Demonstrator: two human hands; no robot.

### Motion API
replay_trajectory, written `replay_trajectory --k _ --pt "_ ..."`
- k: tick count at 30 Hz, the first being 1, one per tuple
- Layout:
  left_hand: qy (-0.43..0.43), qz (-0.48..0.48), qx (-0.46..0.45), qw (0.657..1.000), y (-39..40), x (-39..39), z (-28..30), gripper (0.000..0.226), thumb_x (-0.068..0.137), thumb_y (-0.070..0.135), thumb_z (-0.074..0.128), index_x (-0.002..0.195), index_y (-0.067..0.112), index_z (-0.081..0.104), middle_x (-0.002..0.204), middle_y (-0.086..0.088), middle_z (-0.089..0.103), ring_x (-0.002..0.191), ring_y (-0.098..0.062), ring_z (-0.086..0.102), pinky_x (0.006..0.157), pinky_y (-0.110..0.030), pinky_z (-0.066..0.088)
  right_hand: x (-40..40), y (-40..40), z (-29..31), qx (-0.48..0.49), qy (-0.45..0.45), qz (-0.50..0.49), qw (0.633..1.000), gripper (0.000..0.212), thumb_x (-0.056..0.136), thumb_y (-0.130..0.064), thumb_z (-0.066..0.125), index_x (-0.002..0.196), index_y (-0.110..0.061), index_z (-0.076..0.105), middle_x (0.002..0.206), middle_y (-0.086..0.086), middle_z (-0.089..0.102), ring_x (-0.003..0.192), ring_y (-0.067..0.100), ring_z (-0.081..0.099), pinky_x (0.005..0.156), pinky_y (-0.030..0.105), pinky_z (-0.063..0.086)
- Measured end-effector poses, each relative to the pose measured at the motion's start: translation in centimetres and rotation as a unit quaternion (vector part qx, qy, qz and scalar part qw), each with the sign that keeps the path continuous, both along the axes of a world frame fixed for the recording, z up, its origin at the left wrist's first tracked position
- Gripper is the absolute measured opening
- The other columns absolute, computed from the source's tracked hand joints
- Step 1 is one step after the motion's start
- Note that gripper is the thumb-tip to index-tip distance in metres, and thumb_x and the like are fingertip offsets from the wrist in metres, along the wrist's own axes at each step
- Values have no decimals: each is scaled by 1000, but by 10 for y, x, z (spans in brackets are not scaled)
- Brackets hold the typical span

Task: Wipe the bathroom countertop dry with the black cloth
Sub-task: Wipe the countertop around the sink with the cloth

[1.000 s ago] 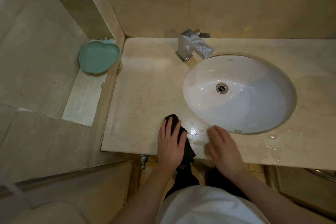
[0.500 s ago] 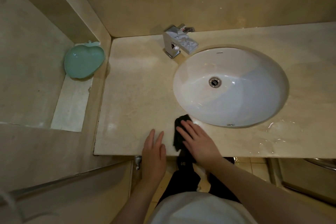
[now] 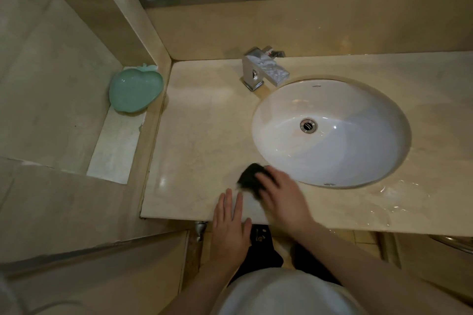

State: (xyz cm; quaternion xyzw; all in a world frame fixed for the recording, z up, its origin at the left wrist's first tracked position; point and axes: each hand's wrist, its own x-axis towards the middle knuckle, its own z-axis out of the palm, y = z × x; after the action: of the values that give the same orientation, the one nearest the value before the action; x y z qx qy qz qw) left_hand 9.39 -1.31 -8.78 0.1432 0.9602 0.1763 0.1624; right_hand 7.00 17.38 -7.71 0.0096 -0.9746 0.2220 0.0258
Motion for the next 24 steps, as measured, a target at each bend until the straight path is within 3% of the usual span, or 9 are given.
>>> replay_trajectory --k 2,4,7,9,12,17,19,21,24 --pt "19 -1 -2 1000 -2 0 -4 52 103 34 35 151 14 36 165 -6 6 153 -22 2 123 -45 20 14 -23 -20 39 -29 52 998 46 97 -37 40 136 -20 57 146 11 49 133 31 47 106 47 45" --pt "32 -2 -13 999 -1 0 -6 47 103 32 37 146 15 41 166 -8 10 152 -20 1 122 -42 16 27 -16 -29 67 -30 64 995 44 99 -37 44 139 -23 53 150 9 45 139 29 42 111 45 41" --pt "17 9 -15 1000 3 1 -2 58 103 37 29 158 19 19 167 -5 1 153 -19 -5 123 -39 7 40 22 -29 83 -16 67 994 46 94 -34 59 139 -25 54 148 9 47 138 27 43 111 41 40" --pt "11 11 -16 1000 5 0 0 60 103 40 23 159 22 9 166 -2 -6 152 -18 -8 124 -38 5 48 52 -25 99 -15 34 994 42 99 -38 44 137 -27 55 145 8 51 134 29 47 110 42 41" --pt "6 16 -17 1000 4 -3 1 64 100 50 14 159 25 10 165 1 -6 152 -16 -8 124 -37 6 58 93 -15 115 -47 -21 992 53 103 -47 20 137 -29 56 139 7 56 127 30 53 105 44 46" --pt "-27 77 -26 996 23 -5 13 58 103 36 35 157 19 21 166 -7 7 152 -26 6 124 -38 11 56 150 10 108 -128 -73 983 35 93 -37 61 126 -28 64 123 -2 64 112 22 58 93 37 49" --pt "-54 122 -48 990 47 -9 25 60 101 29 41 156 19 18 165 -11 7 151 -28 7 124 -39 13 52 161 23 63 -164 -115 978 32 91 -35 63 122 -28 65 116 -4 65 105 19 58 82 31 49" --pt "-56 116 -55 990 75 -10 35 62 99 27 44 155 23 18 164 -11 7 150 -26 8 123 -38 13 48 164 36 -52 -176 -200 963 26 89 -37 65 114 -29 65 103 -5 65 92 14 59 67 26 45" --pt "-50 21 15 998 126 -2 44 59 101 26 44 155 27 22 165 0 9 151 -18 7 124 -29 6 50 171 50 -305 -194 -302 882 22 90 -40 65 107 -27 59 94 -4 66 83 12 63 65 30 52"
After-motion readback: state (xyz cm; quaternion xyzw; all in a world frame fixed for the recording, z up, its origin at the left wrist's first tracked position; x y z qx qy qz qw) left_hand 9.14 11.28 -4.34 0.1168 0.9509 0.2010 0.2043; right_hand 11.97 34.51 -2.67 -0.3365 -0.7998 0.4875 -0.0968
